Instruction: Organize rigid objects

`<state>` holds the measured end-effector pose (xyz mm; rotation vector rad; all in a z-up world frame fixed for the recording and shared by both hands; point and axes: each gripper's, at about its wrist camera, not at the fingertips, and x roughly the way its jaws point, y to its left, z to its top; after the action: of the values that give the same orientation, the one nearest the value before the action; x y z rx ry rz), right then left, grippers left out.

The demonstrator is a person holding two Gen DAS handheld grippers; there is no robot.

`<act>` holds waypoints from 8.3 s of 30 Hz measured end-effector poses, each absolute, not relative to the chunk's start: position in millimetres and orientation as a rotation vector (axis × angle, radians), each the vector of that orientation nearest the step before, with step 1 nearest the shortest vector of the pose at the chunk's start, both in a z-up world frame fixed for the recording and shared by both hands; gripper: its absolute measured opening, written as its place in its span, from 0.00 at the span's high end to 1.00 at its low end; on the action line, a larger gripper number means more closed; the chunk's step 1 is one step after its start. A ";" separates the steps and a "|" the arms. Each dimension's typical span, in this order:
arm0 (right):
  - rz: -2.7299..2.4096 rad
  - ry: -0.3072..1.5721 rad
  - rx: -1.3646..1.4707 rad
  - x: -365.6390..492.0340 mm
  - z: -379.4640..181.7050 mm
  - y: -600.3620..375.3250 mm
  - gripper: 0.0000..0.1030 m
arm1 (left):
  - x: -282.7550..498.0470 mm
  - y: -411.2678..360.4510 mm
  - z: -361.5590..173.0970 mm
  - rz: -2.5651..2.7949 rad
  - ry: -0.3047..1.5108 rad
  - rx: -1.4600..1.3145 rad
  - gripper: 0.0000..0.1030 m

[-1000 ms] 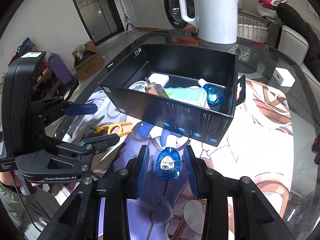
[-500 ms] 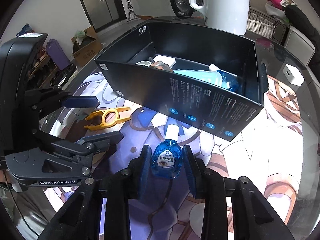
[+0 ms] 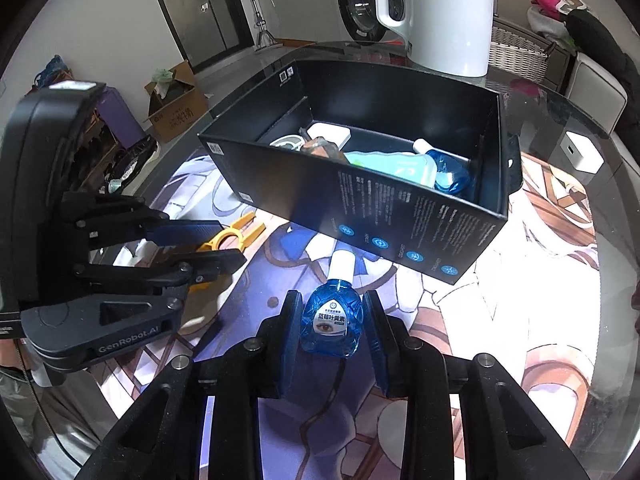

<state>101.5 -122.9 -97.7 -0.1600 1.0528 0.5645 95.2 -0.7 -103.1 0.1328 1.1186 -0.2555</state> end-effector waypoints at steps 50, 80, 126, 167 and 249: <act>0.428 0.367 0.001 95.1 26.2 -138.8 0.70 | 111.9 9.8 22.1 -0.137 0.413 -0.124 0.76; 0.448 0.846 0.026 161.3 -51.1 -135.2 0.70 | 178.1 -5.7 -59.1 -0.098 0.901 -0.095 0.76; 0.301 0.481 0.074 43.5 -23.1 -191.7 0.05 | 40.0 -7.7 -16.1 0.009 0.416 0.023 0.00; 0.295 0.423 0.038 30.5 -22.0 -189.3 0.03 | 22.9 -7.3 -19.0 0.008 0.351 0.042 0.00; 0.301 0.423 0.030 32.3 -21.3 -186.7 0.03 | 24.2 -7.4 -20.6 0.024 0.371 0.016 0.00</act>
<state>32.3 -186.7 -21.3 0.0302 0.4232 0.3012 24.2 -7.4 -20.6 0.0155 0.3714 0.0237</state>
